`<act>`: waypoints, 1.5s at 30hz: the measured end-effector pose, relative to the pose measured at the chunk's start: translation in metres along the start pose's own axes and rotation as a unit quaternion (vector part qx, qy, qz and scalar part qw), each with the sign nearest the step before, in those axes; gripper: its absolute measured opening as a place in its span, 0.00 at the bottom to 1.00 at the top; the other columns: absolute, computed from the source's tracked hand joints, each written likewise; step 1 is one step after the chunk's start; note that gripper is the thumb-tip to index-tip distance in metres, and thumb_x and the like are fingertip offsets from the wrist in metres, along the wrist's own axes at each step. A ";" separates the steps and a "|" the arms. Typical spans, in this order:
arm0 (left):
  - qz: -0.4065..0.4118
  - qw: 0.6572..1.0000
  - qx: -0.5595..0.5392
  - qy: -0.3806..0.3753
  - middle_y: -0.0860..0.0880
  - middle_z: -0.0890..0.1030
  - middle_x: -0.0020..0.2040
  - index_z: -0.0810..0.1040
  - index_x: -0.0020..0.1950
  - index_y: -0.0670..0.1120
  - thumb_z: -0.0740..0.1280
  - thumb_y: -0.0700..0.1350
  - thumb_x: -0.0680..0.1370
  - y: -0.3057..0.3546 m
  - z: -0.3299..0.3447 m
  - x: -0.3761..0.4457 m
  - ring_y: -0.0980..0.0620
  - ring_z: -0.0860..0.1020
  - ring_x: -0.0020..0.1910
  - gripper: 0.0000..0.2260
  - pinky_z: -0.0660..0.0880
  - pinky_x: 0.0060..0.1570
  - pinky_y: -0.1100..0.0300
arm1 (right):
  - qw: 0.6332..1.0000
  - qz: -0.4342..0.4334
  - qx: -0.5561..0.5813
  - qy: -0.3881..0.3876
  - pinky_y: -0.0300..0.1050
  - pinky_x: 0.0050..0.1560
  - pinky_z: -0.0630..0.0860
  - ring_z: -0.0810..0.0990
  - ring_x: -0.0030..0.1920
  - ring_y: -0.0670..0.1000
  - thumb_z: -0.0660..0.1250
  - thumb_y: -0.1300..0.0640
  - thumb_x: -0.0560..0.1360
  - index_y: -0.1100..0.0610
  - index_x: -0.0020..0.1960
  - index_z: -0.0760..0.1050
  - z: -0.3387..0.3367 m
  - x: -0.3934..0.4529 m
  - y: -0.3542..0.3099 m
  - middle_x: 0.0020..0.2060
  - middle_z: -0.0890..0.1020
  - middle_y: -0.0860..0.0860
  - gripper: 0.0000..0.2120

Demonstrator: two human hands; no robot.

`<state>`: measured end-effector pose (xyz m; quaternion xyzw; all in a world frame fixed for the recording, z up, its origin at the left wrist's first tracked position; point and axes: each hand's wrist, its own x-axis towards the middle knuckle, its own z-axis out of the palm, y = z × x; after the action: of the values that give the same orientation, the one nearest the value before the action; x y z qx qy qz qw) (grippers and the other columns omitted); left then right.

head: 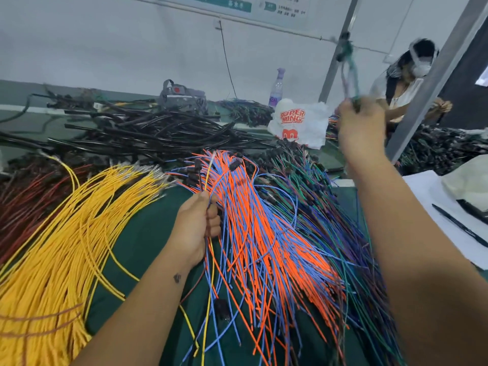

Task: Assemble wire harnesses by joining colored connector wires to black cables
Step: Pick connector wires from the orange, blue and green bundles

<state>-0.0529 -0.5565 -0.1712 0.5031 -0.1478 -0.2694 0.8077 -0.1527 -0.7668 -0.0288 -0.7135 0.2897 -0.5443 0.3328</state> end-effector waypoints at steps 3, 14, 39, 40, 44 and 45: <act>0.006 1.000 0.020 0.002 0.55 0.62 0.22 0.68 0.41 0.44 0.52 0.45 0.85 0.001 0.002 -0.004 0.59 0.57 0.19 0.14 0.56 0.18 0.69 | 0.975 0.035 -0.107 -0.193 0.39 0.30 0.64 0.68 0.27 0.45 0.66 0.58 0.76 0.56 0.43 0.77 0.019 -0.024 0.016 0.29 0.74 0.49 0.04; -0.009 0.996 0.085 0.026 0.53 0.58 0.25 0.68 0.39 0.45 0.54 0.42 0.84 0.002 0.003 -0.007 0.58 0.55 0.20 0.14 0.53 0.20 0.67 | 0.859 0.157 -0.170 -0.456 0.31 0.20 0.54 0.58 0.16 0.46 0.62 0.61 0.80 0.60 0.40 0.75 0.004 -0.060 0.033 0.23 0.68 0.52 0.11; -0.112 0.973 0.141 0.146 0.52 0.60 0.17 0.62 0.35 0.44 0.56 0.35 0.74 0.082 -0.142 0.009 0.62 0.54 0.14 0.10 0.46 0.17 0.69 | 0.680 0.502 0.445 -0.298 0.31 0.16 0.55 0.57 0.14 0.41 0.51 0.63 0.82 0.57 0.41 0.70 0.189 -0.239 -0.039 0.17 0.63 0.45 0.14; -0.106 0.972 0.133 0.163 0.50 0.67 0.17 0.62 0.35 0.44 0.53 0.35 0.80 0.080 -0.142 0.014 0.60 0.58 0.13 0.13 0.51 0.14 0.71 | 0.705 0.486 0.413 -0.311 0.31 0.17 0.55 0.57 0.14 0.42 0.52 0.63 0.82 0.56 0.42 0.70 0.188 -0.237 -0.039 0.18 0.64 0.45 0.13; -0.077 0.981 0.080 0.161 0.42 0.81 0.31 0.66 0.37 0.43 0.54 0.37 0.83 0.077 -0.131 0.021 0.53 0.74 0.20 0.14 0.75 0.25 0.65 | 0.819 0.322 0.221 -0.421 0.29 0.19 0.54 0.59 0.14 0.42 0.55 0.65 0.80 0.58 0.39 0.70 0.178 -0.230 -0.038 0.24 0.64 0.52 0.12; -0.063 0.982 0.076 0.158 0.40 0.81 0.37 0.67 0.38 0.43 0.54 0.38 0.83 0.075 -0.128 0.023 0.51 0.77 0.23 0.13 0.77 0.30 0.62 | 0.833 0.261 0.163 -0.460 0.30 0.18 0.54 0.59 0.14 0.43 0.57 0.66 0.79 0.58 0.40 0.70 0.175 -0.229 -0.040 0.24 0.64 0.52 0.10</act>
<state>0.0525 -0.4499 -0.1624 0.6075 -0.0058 -0.2249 0.7618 -0.0358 -0.5368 -0.1639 -0.7152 0.1857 -0.0854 0.6684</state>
